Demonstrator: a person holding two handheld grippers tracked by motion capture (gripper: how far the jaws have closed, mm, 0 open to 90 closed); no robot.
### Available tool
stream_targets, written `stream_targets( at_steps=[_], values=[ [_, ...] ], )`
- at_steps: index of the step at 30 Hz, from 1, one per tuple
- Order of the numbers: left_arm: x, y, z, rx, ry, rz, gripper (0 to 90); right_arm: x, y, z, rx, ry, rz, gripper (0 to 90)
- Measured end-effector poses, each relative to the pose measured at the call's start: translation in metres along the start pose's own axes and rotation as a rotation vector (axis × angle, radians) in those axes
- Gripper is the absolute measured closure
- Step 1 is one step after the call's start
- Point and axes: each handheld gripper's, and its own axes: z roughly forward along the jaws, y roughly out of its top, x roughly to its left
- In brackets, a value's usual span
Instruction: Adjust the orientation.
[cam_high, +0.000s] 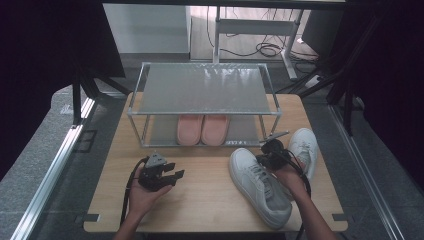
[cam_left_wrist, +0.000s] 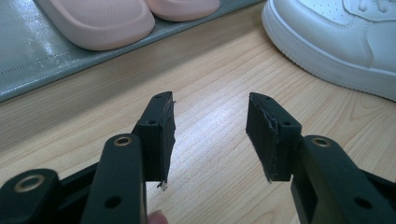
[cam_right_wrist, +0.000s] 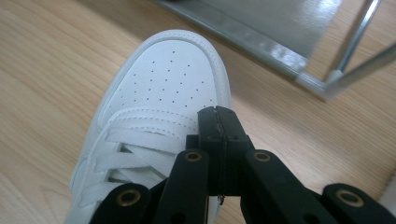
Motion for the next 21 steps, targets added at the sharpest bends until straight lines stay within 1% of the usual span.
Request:
stream_targets(
  at_steps=[7, 10, 14, 16, 19, 21],
  values=[
    [0.000, 0.000, 0.001, 0.002, 0.000, 0.000, 52.6, 0.012, 0.003, 0.003, -0.013, 0.036, -0.027, 90.0],
    [0.000, 0.000, 0.001, 0.004, 0.000, 0.001, 52.6, 0.014, 0.003, 0.004, -0.017, 0.050, -0.038, 90.0],
    [0.000, 0.000, 0.001, 0.003, 0.000, 0.001, 52.5, 0.013, 0.002, 0.003, -0.027, 0.058, -0.036, 89.6],
    [0.000, 0.000, 0.000, 0.001, 0.001, 0.001, 52.5, 0.012, 0.001, 0.000, -0.046, 0.071, -0.036, 85.6],
    [0.000, 0.000, 0.000, -0.003, 0.003, -0.001, 52.5, 0.011, -0.001, -0.011, -0.088, 0.066, -0.030, 84.1],
    [0.000, 0.000, -0.001, -0.004, 0.002, -0.001, 52.5, 0.010, -0.004, -0.018, -0.113, 0.071, -0.028, 82.4]
  ],
)
